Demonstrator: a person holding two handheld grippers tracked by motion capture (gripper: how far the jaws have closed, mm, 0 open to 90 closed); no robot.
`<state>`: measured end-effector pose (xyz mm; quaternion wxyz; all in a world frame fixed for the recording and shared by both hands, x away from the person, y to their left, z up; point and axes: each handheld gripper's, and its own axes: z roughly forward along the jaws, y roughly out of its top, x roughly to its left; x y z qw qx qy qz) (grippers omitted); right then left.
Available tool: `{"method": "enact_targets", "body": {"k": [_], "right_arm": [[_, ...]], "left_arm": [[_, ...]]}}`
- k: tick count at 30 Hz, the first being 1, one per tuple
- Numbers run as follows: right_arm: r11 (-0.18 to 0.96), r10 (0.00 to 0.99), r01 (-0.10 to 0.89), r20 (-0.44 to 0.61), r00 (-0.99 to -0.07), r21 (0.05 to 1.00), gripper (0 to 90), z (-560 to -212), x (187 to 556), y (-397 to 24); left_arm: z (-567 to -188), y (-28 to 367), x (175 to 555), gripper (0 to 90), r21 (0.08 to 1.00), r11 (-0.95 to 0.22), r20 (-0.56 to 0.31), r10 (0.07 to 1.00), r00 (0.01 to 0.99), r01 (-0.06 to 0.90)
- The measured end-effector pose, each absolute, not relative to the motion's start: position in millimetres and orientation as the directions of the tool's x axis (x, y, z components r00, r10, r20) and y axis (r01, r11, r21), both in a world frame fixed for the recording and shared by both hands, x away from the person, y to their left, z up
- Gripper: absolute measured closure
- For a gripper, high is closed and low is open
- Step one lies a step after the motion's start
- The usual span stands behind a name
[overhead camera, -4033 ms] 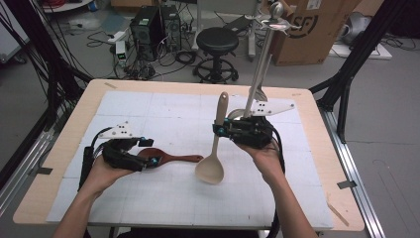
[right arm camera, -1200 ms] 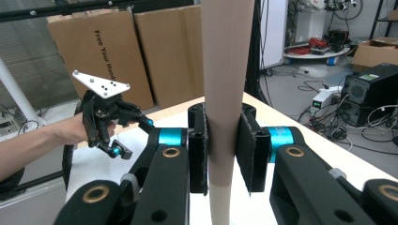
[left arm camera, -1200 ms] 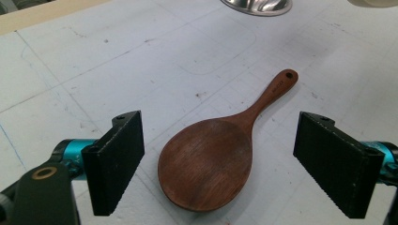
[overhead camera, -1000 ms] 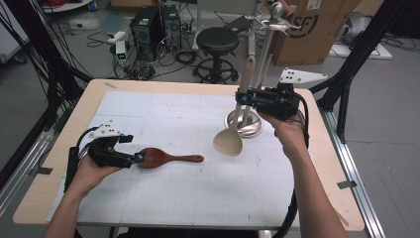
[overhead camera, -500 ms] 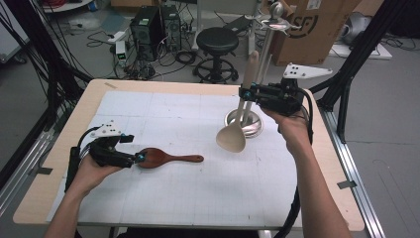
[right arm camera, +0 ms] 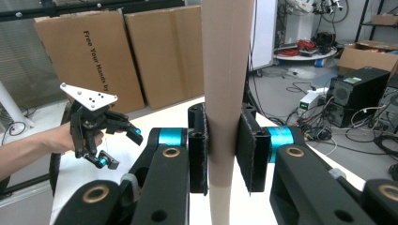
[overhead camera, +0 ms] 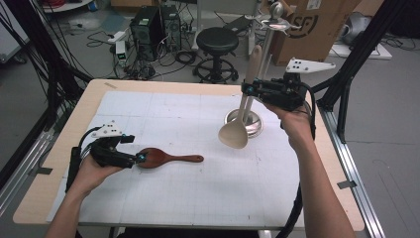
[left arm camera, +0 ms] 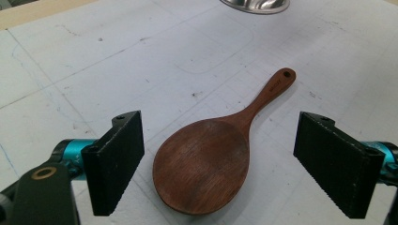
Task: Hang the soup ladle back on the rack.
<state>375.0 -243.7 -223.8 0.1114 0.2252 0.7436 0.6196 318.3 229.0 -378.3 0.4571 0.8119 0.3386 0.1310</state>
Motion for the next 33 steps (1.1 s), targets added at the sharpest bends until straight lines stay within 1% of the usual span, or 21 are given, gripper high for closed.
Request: {"method": "enact_targets", "body": {"k": [13, 33], "right_arm": [[0.128, 0.501, 0.213, 0.123, -0.857, 0.969, 75.9, -209.6, 392.7, -240.9], [0.115, 0.586, 0.269, 0.153, -0.796, 0.956, 75.8, -205.9, 423.3, -241.1]], "left_arm": [[-378.5, 227.9, 318.4, 16.6, 0.832, -0.350, -0.100, 0.668, 0.737, 0.430], [-376.8, 229.8, 317.6, 16.5, 0.841, -0.332, -0.109, 0.669, 0.735, 0.427]]}}
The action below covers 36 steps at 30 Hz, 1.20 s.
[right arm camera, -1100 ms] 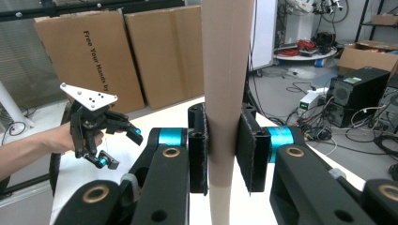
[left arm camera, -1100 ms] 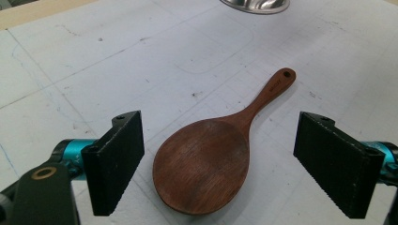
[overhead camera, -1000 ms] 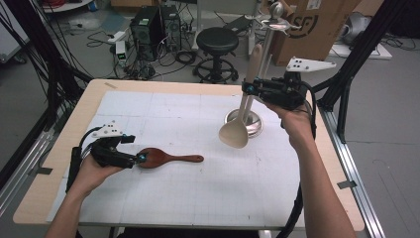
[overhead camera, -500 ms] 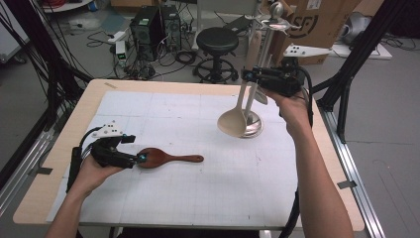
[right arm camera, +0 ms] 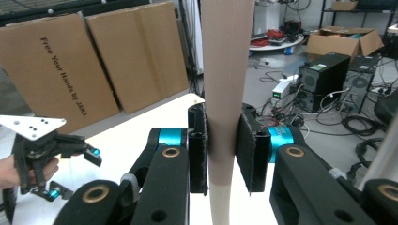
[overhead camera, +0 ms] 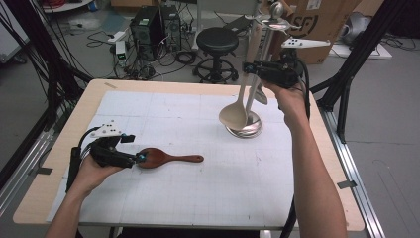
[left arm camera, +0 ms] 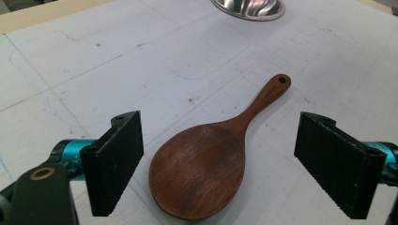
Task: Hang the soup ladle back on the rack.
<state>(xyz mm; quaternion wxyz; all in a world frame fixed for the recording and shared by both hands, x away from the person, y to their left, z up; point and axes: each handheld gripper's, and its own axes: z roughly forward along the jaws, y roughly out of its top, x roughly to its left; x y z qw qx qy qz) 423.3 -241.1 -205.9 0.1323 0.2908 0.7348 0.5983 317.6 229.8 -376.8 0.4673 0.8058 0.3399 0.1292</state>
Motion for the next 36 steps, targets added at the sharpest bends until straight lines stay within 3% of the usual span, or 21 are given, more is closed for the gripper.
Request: {"method": "enact_targets", "body": {"k": [24, 36], "right_arm": [[0.098, 0.651, 0.284, 0.154, -0.743, 0.954, 75.0, -209.3, 434.8, -245.7], [0.073, 0.670, 0.278, 0.159, -0.725, 0.958, 70.0, -208.3, 432.5, -250.1]], "left_arm": [[-377.8, 227.3, 317.8, 16.5, 0.842, -0.331, -0.116, 0.659, 0.743, 0.425], [-377.7, 227.2, 317.7, 16.5, 0.842, -0.334, -0.114, 0.656, 0.746, 0.423]]}}
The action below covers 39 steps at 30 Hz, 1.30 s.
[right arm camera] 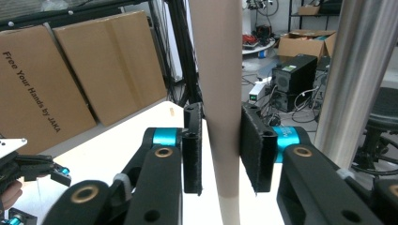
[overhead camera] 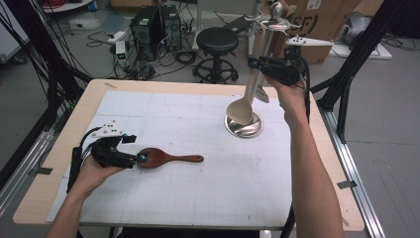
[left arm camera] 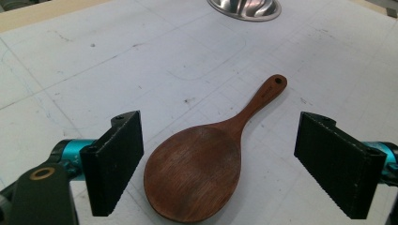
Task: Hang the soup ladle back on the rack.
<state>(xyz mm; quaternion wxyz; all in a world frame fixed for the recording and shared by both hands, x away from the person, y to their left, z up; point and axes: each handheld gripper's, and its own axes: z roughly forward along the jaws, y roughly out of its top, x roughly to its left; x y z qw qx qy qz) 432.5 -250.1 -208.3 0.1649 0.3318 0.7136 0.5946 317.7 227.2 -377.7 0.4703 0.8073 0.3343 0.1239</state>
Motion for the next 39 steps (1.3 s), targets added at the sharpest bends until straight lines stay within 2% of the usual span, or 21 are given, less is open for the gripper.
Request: {"method": "enact_targets", "body": {"k": [11, 21, 25, 34, 39], "right_arm": [[0.106, 0.675, 0.258, 0.121, -0.728, 0.960, 63.3, -204.4, 424.2, -252.2], [0.080, 0.661, 0.239, 0.128, -0.739, 0.968, 63.1, -204.1, 416.8, -265.7], [0.075, 0.653, 0.242, 0.136, -0.745, 0.967, 67.0, -205.6, 414.0, -273.2], [0.073, 0.608, 0.228, 0.137, -0.782, 0.971, 85.9, -201.1, 408.9, -287.5], [0.085, 0.590, 0.217, 0.126, -0.797, 0.972, 89.1, -191.4, 408.5, -293.1]], "left_arm": [[-377.3, 226.9, 317.1, 16.5, 0.845, -0.328, -0.118, 0.655, 0.746, 0.422], [-376.9, 228.2, 317.0, 16.5, 0.848, -0.325, -0.120, 0.654, 0.747, 0.420], [-376.2, 228.9, 316.4, 16.5, 0.849, -0.325, -0.117, 0.652, 0.749, 0.416], [-375.5, 230.0, 315.8, 16.5, 0.850, -0.321, -0.119, 0.655, 0.746, 0.417], [-375.6, 230.7, 316.7, 16.5, 0.852, -0.315, -0.122, 0.657, 0.744, 0.418]]}}
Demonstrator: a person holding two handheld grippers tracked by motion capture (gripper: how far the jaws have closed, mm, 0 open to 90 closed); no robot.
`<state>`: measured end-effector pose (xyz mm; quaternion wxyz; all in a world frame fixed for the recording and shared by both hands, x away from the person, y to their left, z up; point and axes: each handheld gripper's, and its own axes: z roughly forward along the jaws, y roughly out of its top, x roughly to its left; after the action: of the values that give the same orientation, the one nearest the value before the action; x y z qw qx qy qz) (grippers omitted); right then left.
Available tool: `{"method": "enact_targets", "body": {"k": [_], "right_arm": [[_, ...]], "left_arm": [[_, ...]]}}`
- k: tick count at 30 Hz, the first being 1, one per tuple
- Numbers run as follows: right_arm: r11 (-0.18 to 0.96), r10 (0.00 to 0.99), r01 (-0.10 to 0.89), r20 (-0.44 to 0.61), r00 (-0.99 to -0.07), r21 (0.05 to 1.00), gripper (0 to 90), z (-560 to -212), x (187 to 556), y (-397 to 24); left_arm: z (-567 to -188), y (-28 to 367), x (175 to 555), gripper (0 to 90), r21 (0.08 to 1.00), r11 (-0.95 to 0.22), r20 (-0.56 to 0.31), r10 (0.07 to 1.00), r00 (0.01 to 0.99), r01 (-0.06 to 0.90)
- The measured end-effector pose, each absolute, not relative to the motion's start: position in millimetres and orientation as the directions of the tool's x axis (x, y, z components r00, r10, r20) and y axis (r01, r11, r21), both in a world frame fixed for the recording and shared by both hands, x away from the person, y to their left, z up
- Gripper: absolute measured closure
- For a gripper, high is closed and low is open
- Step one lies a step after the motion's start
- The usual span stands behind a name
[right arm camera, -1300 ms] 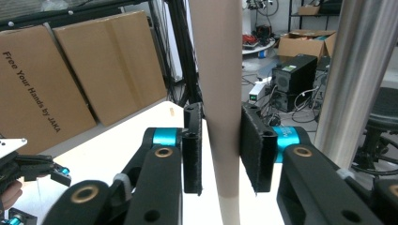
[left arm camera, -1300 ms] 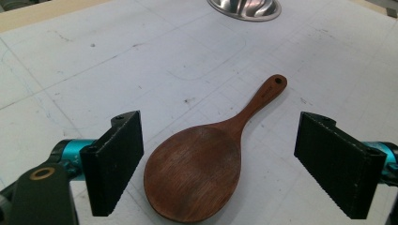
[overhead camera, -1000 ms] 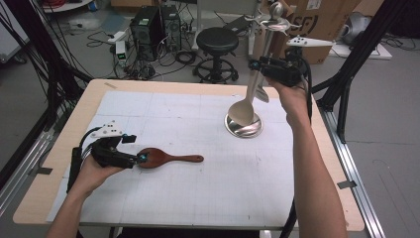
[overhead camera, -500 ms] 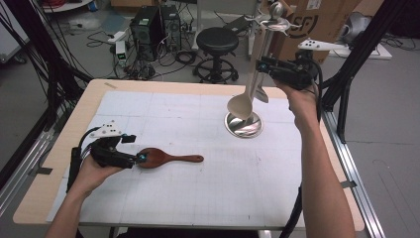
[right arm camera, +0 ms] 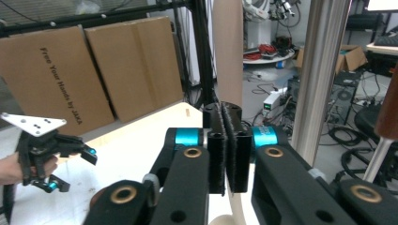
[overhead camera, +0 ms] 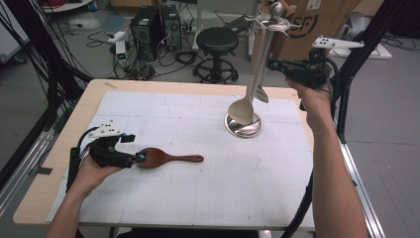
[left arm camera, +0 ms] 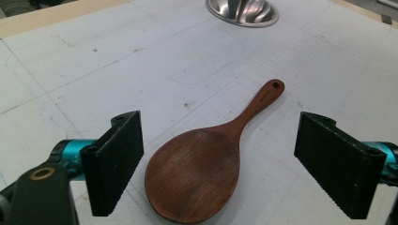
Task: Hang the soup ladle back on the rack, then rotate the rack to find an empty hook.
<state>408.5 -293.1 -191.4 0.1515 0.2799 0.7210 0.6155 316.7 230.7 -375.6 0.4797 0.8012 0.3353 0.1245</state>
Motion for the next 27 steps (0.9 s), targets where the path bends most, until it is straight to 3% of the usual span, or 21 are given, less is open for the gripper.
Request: {"method": "enact_targets", "body": {"k": [27], "right_arm": [[0.086, 0.619, 0.139, 0.057, -0.783, 0.987, 89.4, -137.1, 407.4, -328.2]], "left_arm": [[-375.9, 230.9, 317.2, 16.4, 0.856, -0.301, -0.131, 0.659, 0.740, 0.419]]}}
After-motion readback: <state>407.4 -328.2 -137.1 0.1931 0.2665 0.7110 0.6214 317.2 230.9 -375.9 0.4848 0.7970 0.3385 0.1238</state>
